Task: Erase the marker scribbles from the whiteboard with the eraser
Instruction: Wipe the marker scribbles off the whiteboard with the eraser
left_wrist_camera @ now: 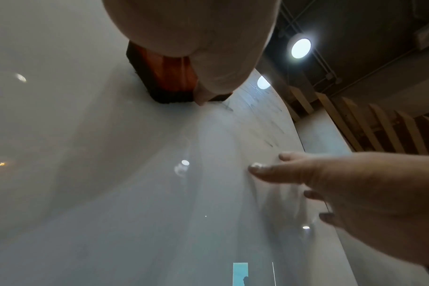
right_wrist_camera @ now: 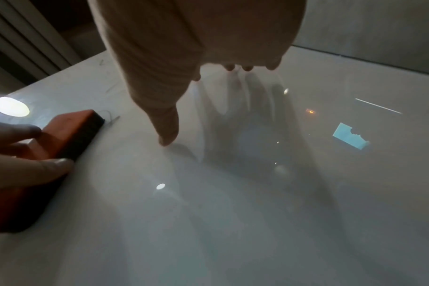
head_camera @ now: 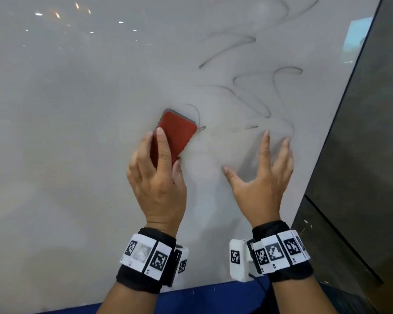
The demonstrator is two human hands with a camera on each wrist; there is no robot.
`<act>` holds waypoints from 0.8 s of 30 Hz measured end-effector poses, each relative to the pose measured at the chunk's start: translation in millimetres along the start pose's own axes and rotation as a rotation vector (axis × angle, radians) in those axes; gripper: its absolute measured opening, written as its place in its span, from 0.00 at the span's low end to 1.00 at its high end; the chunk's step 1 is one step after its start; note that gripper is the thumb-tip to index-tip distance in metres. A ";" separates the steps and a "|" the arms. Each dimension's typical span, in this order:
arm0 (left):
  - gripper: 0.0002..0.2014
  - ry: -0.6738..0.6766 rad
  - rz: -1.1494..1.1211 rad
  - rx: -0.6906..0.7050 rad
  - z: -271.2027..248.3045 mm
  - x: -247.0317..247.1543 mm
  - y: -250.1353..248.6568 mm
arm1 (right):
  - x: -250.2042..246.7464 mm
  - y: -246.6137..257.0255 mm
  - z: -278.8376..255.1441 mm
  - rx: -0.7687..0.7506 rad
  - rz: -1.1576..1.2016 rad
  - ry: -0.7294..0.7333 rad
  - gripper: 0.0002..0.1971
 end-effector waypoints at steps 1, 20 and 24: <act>0.31 -0.002 0.004 -0.006 2.7 0.9 0.9 | 5.5 -0.7 -0.5 0.010 -0.018 0.043 0.57; 0.32 0.075 0.021 0.172 -14.0 23.3 -29.4 | 14.9 -3.2 -2.9 0.014 -0.009 0.063 0.59; 0.33 0.057 0.021 0.178 -7.7 19.3 -24.1 | 14.8 -3.5 -3.2 0.017 -0.019 0.063 0.59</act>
Point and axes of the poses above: each hand's wrist, its own z-axis towards the middle knuckle, its own x-axis out of the palm, y = z × x, the point moved 6 cm from there along z, towards the middle knuckle, and after that the axes turned 6 degrees about y, right-handed, at the moved point
